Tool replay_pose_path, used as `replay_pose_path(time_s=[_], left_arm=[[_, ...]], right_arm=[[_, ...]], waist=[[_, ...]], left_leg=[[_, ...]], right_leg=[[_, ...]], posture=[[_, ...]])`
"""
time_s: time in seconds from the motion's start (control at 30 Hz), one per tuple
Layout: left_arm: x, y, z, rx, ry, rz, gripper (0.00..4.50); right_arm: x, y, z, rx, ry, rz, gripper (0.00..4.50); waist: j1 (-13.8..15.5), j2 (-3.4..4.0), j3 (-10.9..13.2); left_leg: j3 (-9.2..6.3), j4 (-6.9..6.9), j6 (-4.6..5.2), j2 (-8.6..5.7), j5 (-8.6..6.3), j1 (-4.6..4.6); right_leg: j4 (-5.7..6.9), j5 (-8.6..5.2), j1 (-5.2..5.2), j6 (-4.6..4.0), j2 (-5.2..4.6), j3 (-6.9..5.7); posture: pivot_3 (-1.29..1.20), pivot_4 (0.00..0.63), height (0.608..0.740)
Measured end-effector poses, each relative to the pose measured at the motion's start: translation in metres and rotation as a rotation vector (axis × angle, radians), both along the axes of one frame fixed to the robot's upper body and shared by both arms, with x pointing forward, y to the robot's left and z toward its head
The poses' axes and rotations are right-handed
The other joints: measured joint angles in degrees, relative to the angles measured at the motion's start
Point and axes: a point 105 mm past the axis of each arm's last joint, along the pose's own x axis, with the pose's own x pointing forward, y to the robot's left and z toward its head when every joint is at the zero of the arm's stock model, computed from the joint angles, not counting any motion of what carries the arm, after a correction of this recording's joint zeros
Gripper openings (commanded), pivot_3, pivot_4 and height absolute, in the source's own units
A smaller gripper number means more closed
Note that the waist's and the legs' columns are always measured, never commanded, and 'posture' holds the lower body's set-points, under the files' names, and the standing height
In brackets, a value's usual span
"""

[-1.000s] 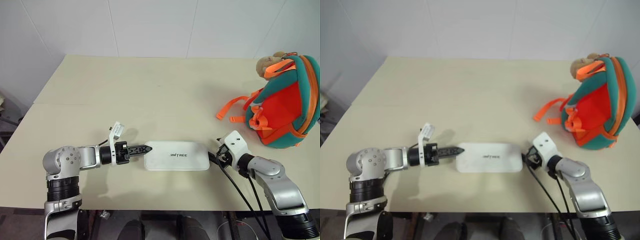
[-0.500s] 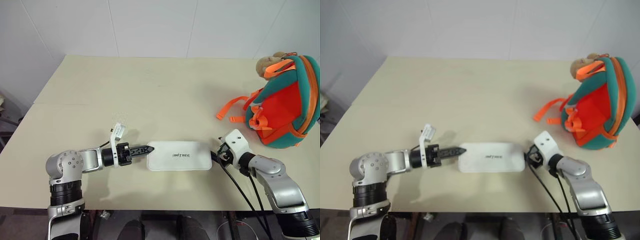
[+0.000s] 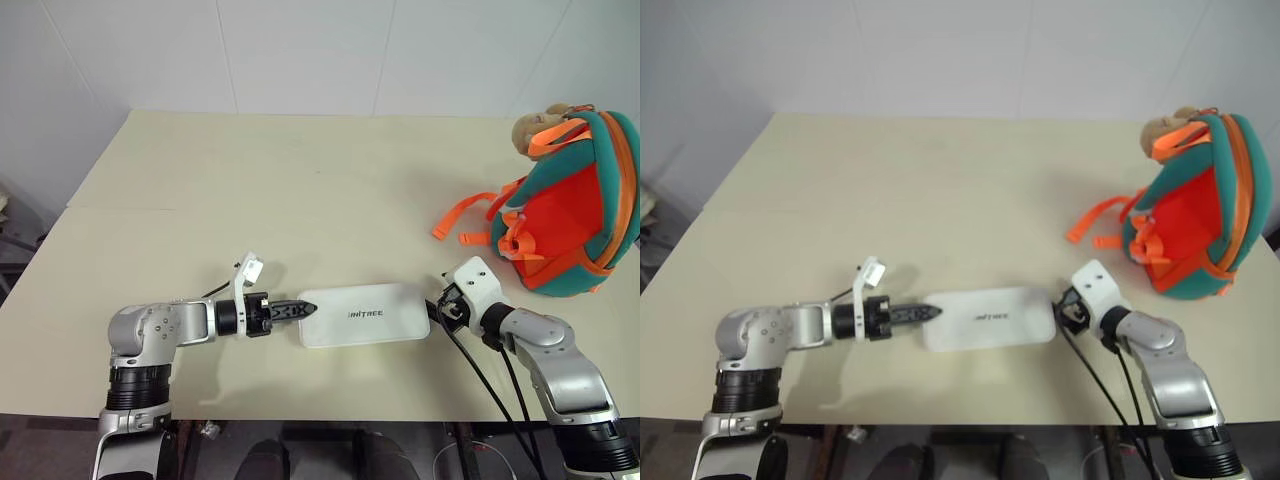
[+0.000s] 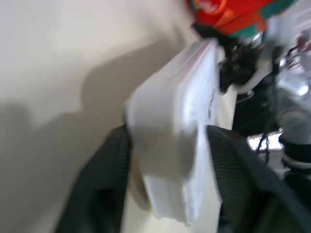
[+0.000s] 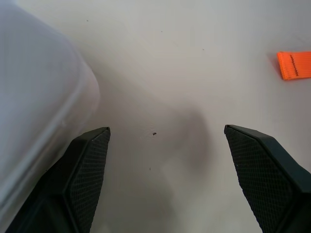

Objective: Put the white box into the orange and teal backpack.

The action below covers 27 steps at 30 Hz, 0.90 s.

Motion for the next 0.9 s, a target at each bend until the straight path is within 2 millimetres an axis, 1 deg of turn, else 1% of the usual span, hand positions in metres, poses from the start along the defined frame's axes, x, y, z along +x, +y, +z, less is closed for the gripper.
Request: replay_pose_path(time_s=[0.03, 0.07, 0.1, 0.37, 0.5, 0.67, 0.9], left_arm=[[-0.002, -0.007, 0.001, -0.022, 0.005, -0.023, 3.95], [-0.006, -0.018, 0.001, -0.05, 0.019, -0.055, 3.95], [-0.006, -0.021, 0.001, -0.065, 0.026, -0.06, 3.95], [-0.006, -0.023, 0.001, -0.09, 0.053, -0.04, 3.95], [-0.001, -0.021, 0.002, -0.114, 0.056, 0.007, 3.95], [0.002, -0.011, 0.005, -0.117, 0.057, 0.046, 3.95], [-0.004, 0.001, 0.008, -0.085, 0.071, 0.027, 3.95]], right_arm=[[0.0, 0.007, 0.0, 0.011, 0.004, 0.029, 4.5], [0.0, 0.017, 0.0, 0.025, 0.002, 0.06, 4.5], [0.0, 0.018, -0.001, 0.032, 0.005, 0.056, 4.5], [0.0, 0.016, -0.001, 0.027, 0.003, 0.052, 4.5], [0.0, 0.015, 0.0, 0.027, 0.002, 0.05, 4.5], [-0.001, 0.018, -0.001, 0.031, 0.007, 0.067, 4.5], [-0.002, 0.027, -0.001, 0.036, 0.007, 0.114, 4.5]], waist=[[0.0, 0.01, 0.0], [0.0, 0.0, 0.0], [0.0, 0.01, 0.0], [0.0, 0.01, 0.0], [0.0, 0.01, 0.0], [-0.1, 0.01, 0.0], [-0.2, 0.01, 0.0]], left_leg=[[0.0, 0.0, 0.0, 0.0, 0.0, 0.01], [0.0, 0.01, 0.0, 0.01, 0.0, 0.0], [0.0, 0.02, 0.0, 0.0, 0.0, -0.01], [0.0, 0.02, 0.0, 0.0, 0.0, -0.02], [0.0, 0.0, 0.0, 0.0, 0.0, -0.02], [0.01, -0.01, 0.0, 0.01, 0.0, -0.02], [0.0, -0.01, -0.02, 0.04, -0.01, -0.01]], right_leg=[[-0.01, 0.0, 0.01, 0.0, 0.0, 0.0], [-0.01, 0.0, 0.01, 0.0, 0.02, -0.01], [0.03, 0.0, -0.02, 0.0, 0.01, 0.0], [0.01, 0.0, -0.02, 0.0, 0.01, 0.0], [0.0, 0.0, -0.03, 0.0, 0.03, -0.02], [-0.01, 0.0, -0.03, 0.0, 0.05, -0.02], [0.01, 0.0, -0.04, -0.01, 0.08, -0.01]], posture=[[0.0, 0.15, 0.74], [0.0, 0.15, 0.74], [0.0, 0.15, 0.74], [0.0, 0.15, 0.74], [0.0, 0.15, 0.74], [0.0, 0.15, 0.74], [0.0, 0.15, 0.74]])
